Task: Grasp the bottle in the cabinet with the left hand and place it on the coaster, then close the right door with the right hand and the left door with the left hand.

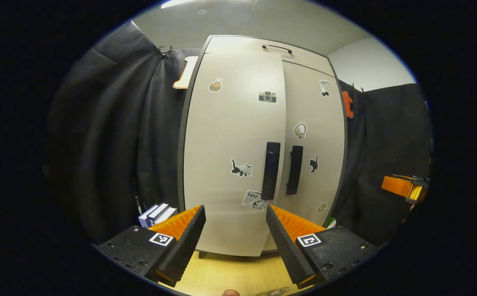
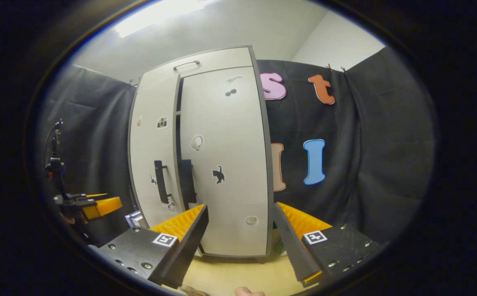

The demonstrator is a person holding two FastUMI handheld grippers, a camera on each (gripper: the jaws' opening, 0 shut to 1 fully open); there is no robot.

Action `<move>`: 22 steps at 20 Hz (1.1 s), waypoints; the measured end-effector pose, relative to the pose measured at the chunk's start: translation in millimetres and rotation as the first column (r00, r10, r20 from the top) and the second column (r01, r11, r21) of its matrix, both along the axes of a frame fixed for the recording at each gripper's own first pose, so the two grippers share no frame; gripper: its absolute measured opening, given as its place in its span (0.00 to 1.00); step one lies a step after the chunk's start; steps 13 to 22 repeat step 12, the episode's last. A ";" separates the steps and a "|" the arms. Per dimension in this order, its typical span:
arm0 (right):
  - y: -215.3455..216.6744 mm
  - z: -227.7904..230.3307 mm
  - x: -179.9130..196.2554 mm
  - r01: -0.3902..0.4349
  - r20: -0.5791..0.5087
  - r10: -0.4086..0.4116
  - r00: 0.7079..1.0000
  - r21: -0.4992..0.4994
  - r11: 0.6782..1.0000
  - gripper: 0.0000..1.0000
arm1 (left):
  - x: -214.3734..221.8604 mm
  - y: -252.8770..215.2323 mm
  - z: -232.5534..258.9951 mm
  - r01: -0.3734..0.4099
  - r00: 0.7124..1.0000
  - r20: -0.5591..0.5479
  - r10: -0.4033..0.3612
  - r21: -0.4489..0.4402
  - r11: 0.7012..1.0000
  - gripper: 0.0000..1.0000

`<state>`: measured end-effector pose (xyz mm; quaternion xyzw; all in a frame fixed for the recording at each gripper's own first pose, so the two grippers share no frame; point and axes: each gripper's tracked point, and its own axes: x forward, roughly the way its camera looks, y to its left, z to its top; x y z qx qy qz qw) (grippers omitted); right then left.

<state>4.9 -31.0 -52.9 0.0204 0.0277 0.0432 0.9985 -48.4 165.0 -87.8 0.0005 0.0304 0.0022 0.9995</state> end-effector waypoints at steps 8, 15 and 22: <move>12.8 1.7 -2.8 -0.010 -0.006 0.010 1.000 -0.034 0.999 0.96 | -2.3 -3.0 16.3 -0.008 1.000 -0.009 0.008 -0.004 1.000 0.94; 12.5 24.8 8.9 -0.002 0.019 0.002 1.000 -0.037 0.999 0.96 | 2.7 -8.6 47.0 -0.032 0.999 -0.001 0.032 0.007 0.999 0.94; 12.5 24.8 8.9 -0.002 0.019 0.002 1.000 -0.037 0.999 0.96 | 2.7 -8.6 47.0 -0.032 0.999 -0.001 0.032 0.007 0.999 0.94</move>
